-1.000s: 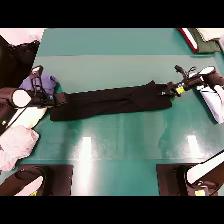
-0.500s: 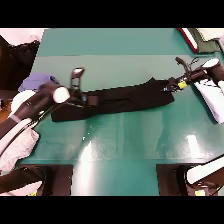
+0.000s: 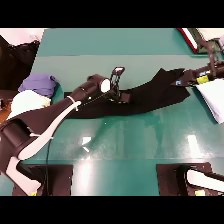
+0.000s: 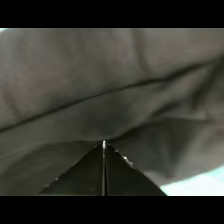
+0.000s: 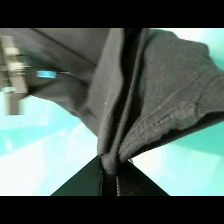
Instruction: Fold the shirts.
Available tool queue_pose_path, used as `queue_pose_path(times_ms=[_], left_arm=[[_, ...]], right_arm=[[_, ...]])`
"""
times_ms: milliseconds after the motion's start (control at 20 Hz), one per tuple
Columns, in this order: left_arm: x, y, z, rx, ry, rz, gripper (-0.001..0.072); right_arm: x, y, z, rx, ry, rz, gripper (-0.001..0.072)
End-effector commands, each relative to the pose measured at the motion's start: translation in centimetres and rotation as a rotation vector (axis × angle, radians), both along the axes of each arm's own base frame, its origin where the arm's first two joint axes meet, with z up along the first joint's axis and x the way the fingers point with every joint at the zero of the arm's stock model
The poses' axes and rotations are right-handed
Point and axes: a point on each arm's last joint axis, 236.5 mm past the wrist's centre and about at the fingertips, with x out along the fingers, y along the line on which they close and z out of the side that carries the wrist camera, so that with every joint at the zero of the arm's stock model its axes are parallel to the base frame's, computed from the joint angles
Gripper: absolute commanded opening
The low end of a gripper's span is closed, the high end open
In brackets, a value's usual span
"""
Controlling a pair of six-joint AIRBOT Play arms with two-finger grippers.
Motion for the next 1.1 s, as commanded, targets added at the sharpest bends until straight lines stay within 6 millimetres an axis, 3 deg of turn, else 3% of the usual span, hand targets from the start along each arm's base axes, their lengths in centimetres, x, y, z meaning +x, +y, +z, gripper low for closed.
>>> queue_pose_path(times_ms=[0, 250, 400, 550, 700, 850, 1050], left_arm=[[0.3, -1.6, -1.3, -0.008, 0.018, -0.014, 0.0031], [1.1, -0.4, -0.6, 0.001, -0.001, -0.029, 0.0031], [3.6, 2.7, 3.4, -0.016, -0.063, 0.002, 0.0031], [6.5, 8.8, 9.3, -0.009, -0.159, 0.075, 0.0031], [7.6, 16.5, 15.8, 0.046, -0.269, 0.151, 0.0031], [6.6, 24.2, 21.7, 0.144, -0.373, 0.23, 0.0032], [3.4, 32.2, 28.0, 0.254, -0.476, 0.358, 0.0032]], right_arm=[[-1.6, 1.4, 4.0, -0.007, -0.079, 0.0, 0.0018], [-2.1, 5.5, 4.9, 0.003, -0.085, 0.091, 0.0018], [-1.3, 8.5, 6.1, 0.018, -0.137, 0.119, 0.0018], [-0.4, 12.7, 7.3, 0.043, -0.188, 0.171, 0.0018], [0.4, 18.7, 8.1, 0.078, -0.249, 0.255, 0.0018], [0.9, 25.3, 7.6, 0.114, -0.291, 0.337, 0.0019], [1.1, 32.9, 3.3, 0.134, -0.273, 0.403, 0.0019]])
